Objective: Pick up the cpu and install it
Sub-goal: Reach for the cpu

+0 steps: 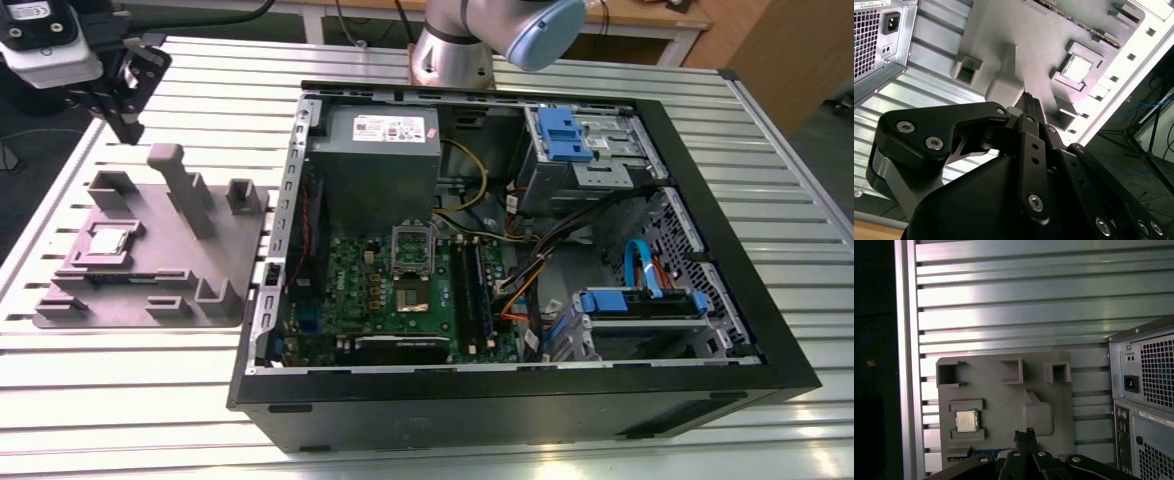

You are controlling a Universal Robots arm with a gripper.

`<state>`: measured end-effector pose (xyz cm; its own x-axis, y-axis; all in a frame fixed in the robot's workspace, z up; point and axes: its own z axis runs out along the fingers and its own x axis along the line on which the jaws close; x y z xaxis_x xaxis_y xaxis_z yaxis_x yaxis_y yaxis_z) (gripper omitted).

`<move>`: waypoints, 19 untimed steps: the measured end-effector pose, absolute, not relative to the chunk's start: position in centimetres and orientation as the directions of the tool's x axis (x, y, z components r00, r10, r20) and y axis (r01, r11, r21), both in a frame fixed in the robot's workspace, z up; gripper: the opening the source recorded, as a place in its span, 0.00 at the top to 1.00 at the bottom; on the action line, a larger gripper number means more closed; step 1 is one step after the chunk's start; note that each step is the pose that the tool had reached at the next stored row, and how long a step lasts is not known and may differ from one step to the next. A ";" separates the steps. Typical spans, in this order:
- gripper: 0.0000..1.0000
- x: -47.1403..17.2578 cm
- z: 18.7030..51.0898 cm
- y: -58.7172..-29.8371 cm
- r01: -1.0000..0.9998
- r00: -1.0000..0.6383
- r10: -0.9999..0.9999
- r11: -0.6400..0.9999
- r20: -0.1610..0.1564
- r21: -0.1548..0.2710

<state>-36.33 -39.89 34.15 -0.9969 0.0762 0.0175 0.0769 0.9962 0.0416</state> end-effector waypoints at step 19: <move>0.90 -37.7 34.1 -39.9 0.077 -0.997 0.076 0.996 0.017 0.042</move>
<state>-37.69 -39.89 34.10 -0.9969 0.0762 0.0175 0.0769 0.9962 0.0416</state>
